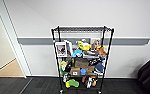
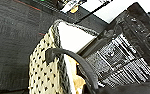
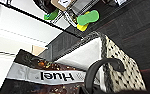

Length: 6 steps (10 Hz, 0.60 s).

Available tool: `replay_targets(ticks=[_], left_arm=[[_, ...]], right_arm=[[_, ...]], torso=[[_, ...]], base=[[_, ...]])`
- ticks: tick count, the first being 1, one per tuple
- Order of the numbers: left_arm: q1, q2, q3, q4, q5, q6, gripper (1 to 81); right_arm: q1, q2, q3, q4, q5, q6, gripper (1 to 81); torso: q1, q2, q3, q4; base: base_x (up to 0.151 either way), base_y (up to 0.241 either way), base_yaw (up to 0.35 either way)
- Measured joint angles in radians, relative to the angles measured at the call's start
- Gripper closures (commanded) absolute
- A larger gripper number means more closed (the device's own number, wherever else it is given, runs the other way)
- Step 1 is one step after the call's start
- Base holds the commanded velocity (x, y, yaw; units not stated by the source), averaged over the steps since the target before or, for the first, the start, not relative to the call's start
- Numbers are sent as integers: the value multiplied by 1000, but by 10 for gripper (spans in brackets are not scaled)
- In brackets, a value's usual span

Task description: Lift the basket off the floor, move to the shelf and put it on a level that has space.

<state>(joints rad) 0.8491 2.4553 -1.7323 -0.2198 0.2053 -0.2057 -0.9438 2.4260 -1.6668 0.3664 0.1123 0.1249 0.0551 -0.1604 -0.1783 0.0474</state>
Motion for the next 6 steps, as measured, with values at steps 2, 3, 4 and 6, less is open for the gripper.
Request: replay_targets(ticks=[2, 3, 4, 6], left_arm=[[2, -4, 14, 0, 1, 2, 811], [3, -4, 17, 0, 2, 3, 811], [8, -15, 36, 0, -3, 8, 811], [31, -38, 65, 1, -12, 10, 811]], right_arm=[[-33, -9, 16, 0, 13, -2, 811], [-42, -11, 18, 0, 19, -3, 811], [-53, -16, 31, -1, 31, -5, 811], [-69, -21, 47, -5, 50, -9, 811]], torso=[[0, 0, 0, 0], [0, 0, 0, 0], [0, 0, 0, 0], [0, 0, 0, 0]], base=[[73, 0, 0], [76, 0, 0], [76, 0, 0], [79, 0, 0]])
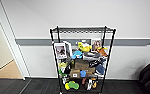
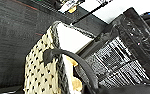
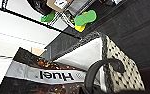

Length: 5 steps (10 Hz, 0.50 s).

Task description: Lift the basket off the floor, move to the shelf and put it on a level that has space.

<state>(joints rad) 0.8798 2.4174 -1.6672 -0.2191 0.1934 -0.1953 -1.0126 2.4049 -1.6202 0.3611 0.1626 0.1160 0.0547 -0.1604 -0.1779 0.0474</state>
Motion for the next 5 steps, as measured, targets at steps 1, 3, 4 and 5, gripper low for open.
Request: replay_targets(ticks=[1, 3, 4, 5], left_arm=[[9, -9, 10, 0, -7, 1, 811], [27, -26, 35, 1, -24, 4, 811], [37, -32, 49, 2, -27, 5, 811], [37, -36, 61, 3, -33, 5, 811]], right_arm=[[-8, 0, 6, -1, 5, 0, 811], [-26, -7, 21, -3, 13, 0, 811], [-27, -18, 40, -3, 13, 0, 811], [-26, -29, 53, -3, 21, 0, 811]], torso=[[0, 0, 0, 0], [0, 0, 0, 0], [-1, -1, 0, 0], [-1, 0, 0, 0]], base=[[81, 0, 0], [91, 0, 0], [100, 0, 0], [100, 0, 0]])
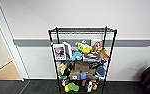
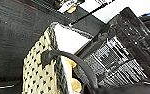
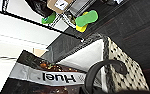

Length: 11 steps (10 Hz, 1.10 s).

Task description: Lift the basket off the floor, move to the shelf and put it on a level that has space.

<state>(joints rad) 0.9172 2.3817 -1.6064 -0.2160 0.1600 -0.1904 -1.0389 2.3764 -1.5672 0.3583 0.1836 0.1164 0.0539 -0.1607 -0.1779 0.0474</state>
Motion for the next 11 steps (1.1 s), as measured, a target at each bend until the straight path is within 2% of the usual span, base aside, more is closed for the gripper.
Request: replay_targets(ticks=[3, 11], left_arm=[[4, -2, 10, 6, -19, 3, 811], [28, -8, 22, 11, -31, 2, 811]], right_arm=[[-22, -10, 16, -1, 35, -4, 811], [-33, -11, 16, -3, 35, -3, 811]], torso=[[0, 0, 0, 0], [0, 0, 0, 0]], base=[[102, 0, 0], [110, 0, 0]])
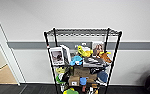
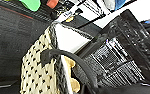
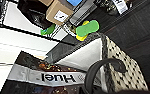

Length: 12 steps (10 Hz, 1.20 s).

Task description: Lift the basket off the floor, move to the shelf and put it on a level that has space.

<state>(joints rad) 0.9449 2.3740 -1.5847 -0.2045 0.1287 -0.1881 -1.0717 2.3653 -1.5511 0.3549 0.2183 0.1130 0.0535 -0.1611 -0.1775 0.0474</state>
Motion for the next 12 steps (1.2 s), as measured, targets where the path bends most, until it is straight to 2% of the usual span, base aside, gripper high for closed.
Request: replay_targets(ticks=[12], left_arm=[[0, 0, 1, 3, 1, 0, 811]], right_arm=[[0, -8, 12, 0, -1, 0, 811]], torso=[[0, 0, 0, 0]], base=[[110, 0, 0]])
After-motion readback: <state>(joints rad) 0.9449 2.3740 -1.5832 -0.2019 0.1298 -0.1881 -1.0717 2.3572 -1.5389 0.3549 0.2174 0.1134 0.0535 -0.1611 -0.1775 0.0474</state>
